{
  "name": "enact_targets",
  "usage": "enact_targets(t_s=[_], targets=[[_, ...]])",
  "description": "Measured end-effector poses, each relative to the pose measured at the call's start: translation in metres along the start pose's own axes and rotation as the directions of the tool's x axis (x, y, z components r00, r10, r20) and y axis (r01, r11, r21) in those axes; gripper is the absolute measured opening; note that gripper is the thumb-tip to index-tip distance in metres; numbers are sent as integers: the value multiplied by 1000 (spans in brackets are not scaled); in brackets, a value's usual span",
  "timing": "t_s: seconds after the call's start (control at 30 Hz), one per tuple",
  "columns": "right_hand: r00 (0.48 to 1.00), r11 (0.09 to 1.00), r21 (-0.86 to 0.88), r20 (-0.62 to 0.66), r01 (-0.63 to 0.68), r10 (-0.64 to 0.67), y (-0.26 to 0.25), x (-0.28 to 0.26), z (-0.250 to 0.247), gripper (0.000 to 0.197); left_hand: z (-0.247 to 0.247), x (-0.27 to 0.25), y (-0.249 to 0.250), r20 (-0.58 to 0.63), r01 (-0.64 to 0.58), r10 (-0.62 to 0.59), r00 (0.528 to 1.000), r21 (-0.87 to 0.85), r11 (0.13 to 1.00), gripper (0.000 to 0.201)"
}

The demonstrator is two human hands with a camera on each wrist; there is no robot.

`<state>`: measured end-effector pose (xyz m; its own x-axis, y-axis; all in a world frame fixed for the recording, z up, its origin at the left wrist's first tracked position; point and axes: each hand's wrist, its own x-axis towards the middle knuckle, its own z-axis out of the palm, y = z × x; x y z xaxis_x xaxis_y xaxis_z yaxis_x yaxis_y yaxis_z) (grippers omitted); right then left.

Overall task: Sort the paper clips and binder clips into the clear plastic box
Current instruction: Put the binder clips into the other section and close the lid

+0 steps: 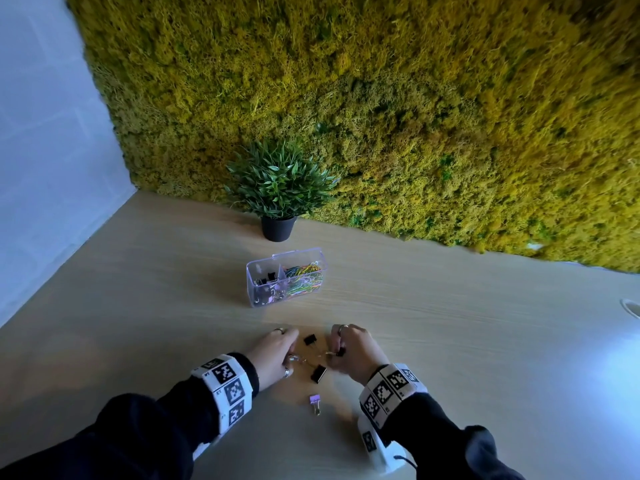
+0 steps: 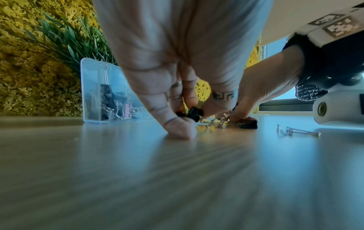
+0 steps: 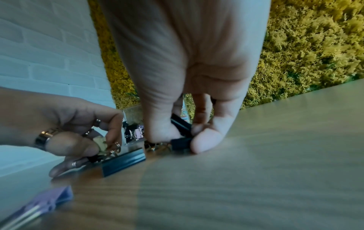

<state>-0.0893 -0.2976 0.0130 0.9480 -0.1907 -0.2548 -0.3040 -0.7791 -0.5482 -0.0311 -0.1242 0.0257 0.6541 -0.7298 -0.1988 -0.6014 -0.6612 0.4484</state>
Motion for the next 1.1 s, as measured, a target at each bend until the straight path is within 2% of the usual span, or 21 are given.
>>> enact_targets(t_s=[0.13,0.2,0.23,0.27,0.3,0.33,0.37,0.4,0.43,0.5,0.57,0.6,0.63,0.7,0.77,0.83,0.87,0.93,0.97,1.0,1.1], targets=[[996,985,153,-39,-78,85,6,-3,-7,34,-5,1,-7,-7,30,-30,1000,-66,997,23],[989,949,288,-28,-131,145,10,-6,-12,25,-9,2,-16,11,121,-124,992,-289,950,23],[985,925,352,-35,-145,168,11,-7,-14,26,-12,2,-22,34,161,-163,986,-454,877,23],[981,893,421,-34,-158,190,13,-7,-16,28,-17,1,-26,59,186,-191,980,-628,756,23],[978,853,493,-19,-173,209,14,-8,-18,29,-23,-1,-28,87,196,-212,973,-795,574,22],[973,798,571,8,-192,229,16,-8,-19,29,-29,-2,-29,127,200,-223,967,-916,348,20],[968,723,658,44,-213,245,18,-8,-20,29,-36,-4,-29,169,202,-220,961,-969,140,19],[962,623,748,80,-231,260,20,-8,-22,31,-42,-5,-29,205,207,-218,954,-978,-14,18],[956,506,829,113,-240,269,21,-9,-22,31,-48,-6,-27,234,213,-211,949,-970,-120,17],[943,263,935,156,-237,293,25,-9,-23,33,-55,-5,-26,277,226,-186,943,-940,-255,16],[931,26,980,177,-196,318,26,-10,-21,35,-56,-5,-25,316,256,-144,938,-909,-329,28],[926,-84,981,193,-175,325,26,-11,-20,34,-56,-5,-24,330,268,-120,936,-893,-361,26],[924,-178,971,211,-160,320,26,-11,-19,32,-56,-5,-22,337,275,-97,936,-877,-395,16],[921,-284,947,241,-153,306,25,-12,-19,24,-56,-4,-20,335,278,-51,941,-847,-454,2],[925,-343,926,261,-159,275,25,-11,-19,18,-54,-1,-19,328,279,-16,945,-828,-487,11],[932,-384,907,278,-174,233,22,-11,-19,14,-53,3,-20,339,294,-7,941,-825,-482,24],[940,-380,909,268,-174,212,19,-10,-19,11,-53,4,-20,347,304,-9,938,-834,-460,27],[951,-376,913,244,-159,189,13,-11,-18,22,-53,7,-20,358,318,-26,933,-857,-405,29],[949,-381,911,247,-158,197,11,-11,-18,21,-53,8,-19,363,322,-36,931,-863,-389,29],[941,-389,907,259,-160,217,8,-11,-19,16,-53,9,-20,365,320,-49,930,-868,-380,29],[927,-368,906,305,-210,220,7,-10,-22,23,-56,7,-22,345,277,-105,933,-873,-402,26]])
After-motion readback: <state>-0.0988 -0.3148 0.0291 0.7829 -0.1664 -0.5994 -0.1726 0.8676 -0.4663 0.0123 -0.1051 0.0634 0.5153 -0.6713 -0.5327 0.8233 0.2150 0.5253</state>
